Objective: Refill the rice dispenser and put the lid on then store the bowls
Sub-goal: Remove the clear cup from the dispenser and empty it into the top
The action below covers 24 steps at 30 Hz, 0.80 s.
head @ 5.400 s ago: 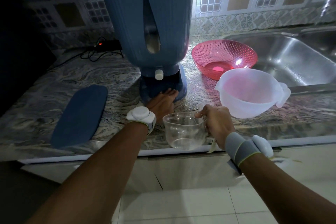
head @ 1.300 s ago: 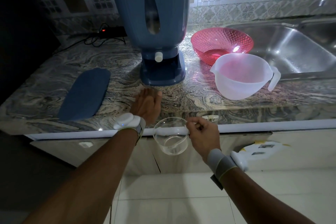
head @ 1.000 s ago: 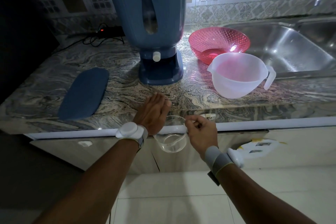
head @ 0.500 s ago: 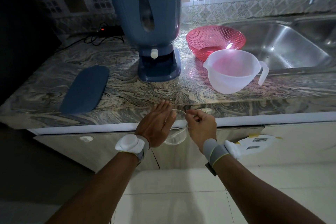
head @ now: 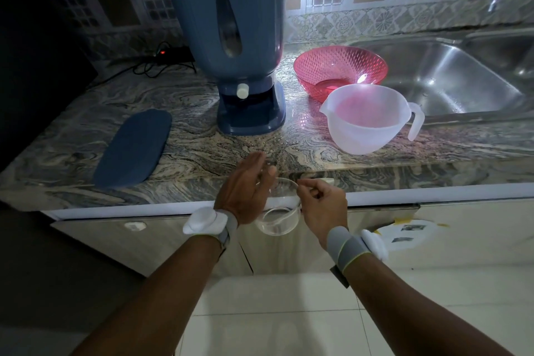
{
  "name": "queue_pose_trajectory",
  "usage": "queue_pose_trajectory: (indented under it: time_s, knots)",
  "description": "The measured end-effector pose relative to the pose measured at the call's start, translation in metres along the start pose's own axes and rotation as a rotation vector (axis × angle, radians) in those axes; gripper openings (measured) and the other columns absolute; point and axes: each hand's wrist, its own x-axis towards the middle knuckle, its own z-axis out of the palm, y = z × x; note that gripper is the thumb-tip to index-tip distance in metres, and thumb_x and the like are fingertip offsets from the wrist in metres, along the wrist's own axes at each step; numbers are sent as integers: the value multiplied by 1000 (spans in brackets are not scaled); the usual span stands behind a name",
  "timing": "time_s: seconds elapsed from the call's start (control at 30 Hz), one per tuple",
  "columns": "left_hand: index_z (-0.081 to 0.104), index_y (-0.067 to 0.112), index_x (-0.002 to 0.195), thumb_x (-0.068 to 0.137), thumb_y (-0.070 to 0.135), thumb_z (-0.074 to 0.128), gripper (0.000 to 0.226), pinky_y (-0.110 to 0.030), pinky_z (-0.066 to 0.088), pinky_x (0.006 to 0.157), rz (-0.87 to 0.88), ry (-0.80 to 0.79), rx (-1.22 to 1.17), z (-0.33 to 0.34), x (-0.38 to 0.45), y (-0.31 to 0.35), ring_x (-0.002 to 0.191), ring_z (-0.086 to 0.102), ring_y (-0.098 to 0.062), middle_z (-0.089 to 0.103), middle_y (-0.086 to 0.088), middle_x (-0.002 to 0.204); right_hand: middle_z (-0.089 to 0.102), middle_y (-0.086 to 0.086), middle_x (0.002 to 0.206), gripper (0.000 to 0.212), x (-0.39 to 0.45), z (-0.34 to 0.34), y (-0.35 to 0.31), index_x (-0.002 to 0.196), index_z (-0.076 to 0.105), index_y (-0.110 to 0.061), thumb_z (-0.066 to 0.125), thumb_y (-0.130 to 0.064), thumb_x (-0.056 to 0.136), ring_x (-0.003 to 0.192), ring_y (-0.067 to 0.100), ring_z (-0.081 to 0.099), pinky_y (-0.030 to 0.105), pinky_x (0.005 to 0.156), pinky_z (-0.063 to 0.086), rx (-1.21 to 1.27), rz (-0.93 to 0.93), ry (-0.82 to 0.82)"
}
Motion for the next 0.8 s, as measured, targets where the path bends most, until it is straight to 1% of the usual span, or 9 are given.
queue_pose_trajectory:
  time_s: [0.1,0.2,0.27,0.37,0.5,0.6,0.67,0.73,0.8]
  knots:
    - [29,9,150,98,51,25,67,-41,20,121,-96,26,45,-5,27,-5,147,24,-24,29,-11,157,67,11,71,10,1,-2,0,90,76,-25,71,-18,86,69,34,67,46,68,58,7,-15,-12]
    - [26,11,151,101,48,26,62,-41,19,121,-165,9,67,-6,46,-10,147,23,-26,25,-9,159,64,8,66,12,2,-3,1,87,75,-28,72,-17,85,69,36,66,47,69,58,17,-26,-18]
    - [27,8,150,101,48,25,63,-42,18,121,-196,-36,79,-7,55,-11,146,24,-28,26,-12,158,62,4,64,13,5,-4,4,87,75,-29,72,-16,84,66,31,65,48,68,58,14,-33,-16]
    - [37,3,141,101,47,23,61,-48,26,116,-163,-97,101,-6,66,-11,141,32,-32,37,-18,150,59,0,61,18,10,-3,5,82,72,-35,72,-16,83,61,22,60,48,67,59,17,-46,-20]
    - [45,5,134,102,44,25,55,-47,30,113,-112,-102,134,4,67,-6,135,39,-32,45,-17,143,59,-1,60,21,14,-4,7,78,70,-38,73,-17,83,58,18,58,44,64,58,4,-72,-9]
    - [46,4,131,101,45,22,56,-48,30,112,-100,-111,135,6,66,-7,133,40,-34,47,-18,140,59,1,62,20,15,-5,8,80,71,-37,73,-18,83,58,17,56,40,64,56,1,-80,-4]
    - [47,3,132,101,45,20,58,-46,25,116,-81,-123,150,7,65,-10,136,38,-32,44,-18,143,59,2,61,16,15,-6,8,83,73,-34,73,-18,84,57,17,56,38,62,55,10,-74,-5]
    - [45,5,137,101,46,19,60,-36,14,121,-48,-121,169,10,60,-11,142,32,-27,40,-14,149,57,0,59,11,14,-6,9,87,75,-28,73,-18,84,55,16,54,35,61,54,16,-67,-4]
    - [40,7,143,97,51,14,69,-30,6,120,-33,-132,158,12,53,-10,146,26,-22,35,-9,154,55,-1,58,9,13,-7,8,90,77,-23,74,-18,84,54,15,52,34,60,52,20,-63,3]
